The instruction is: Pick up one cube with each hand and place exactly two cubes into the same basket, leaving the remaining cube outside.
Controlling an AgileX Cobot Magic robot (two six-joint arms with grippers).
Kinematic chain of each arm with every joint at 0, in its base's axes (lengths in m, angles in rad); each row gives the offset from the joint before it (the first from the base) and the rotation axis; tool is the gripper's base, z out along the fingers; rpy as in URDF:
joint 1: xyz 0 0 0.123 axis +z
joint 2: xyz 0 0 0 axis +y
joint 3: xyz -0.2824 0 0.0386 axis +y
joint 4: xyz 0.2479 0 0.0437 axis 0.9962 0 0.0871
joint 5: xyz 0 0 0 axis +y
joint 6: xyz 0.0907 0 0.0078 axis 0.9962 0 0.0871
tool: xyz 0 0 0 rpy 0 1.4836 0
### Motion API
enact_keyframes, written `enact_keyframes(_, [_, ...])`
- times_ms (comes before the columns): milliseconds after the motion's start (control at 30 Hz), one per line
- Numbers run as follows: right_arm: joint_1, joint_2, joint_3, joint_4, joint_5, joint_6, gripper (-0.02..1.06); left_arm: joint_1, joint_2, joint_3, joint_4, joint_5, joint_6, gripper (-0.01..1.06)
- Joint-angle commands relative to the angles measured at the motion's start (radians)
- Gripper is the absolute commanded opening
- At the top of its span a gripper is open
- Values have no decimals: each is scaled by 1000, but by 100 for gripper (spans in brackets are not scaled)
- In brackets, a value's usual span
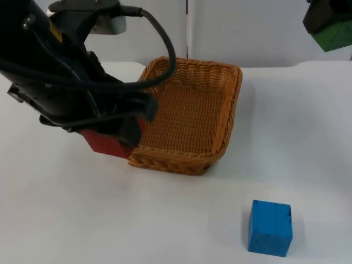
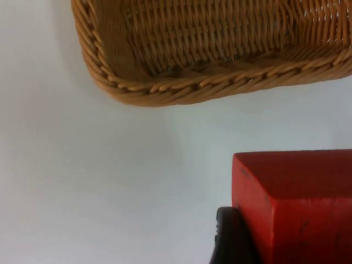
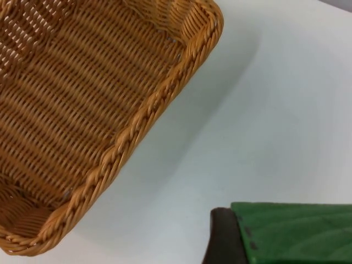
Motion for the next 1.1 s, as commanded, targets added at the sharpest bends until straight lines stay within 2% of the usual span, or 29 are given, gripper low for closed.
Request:
enact_keyframes(0, [6,-15,-3,4,-8,-12,0,-6,-9,-21,0,-2,11,0])
enact_keyframes(400, [6,-1,-5,4,-32,-12,0,-6,-9,-129,4,0,58,0])
enact_keyframes(533, [6,40,-32,19,-14,-12,0,-6,0,-152,4,-2,58,0])
enact_keyframes(700, [8,127,-124,56,36,-43,0,-6,67,-196,4,2,79,0])
enact_keyframes(933, [8,201,-188,61,37,-47,0,-6,164,-260,4,7,118,0])
enact_keyframes(1067, [8,279,-261,137,67,-108,0,-6,246,-324,4,12,153,0])
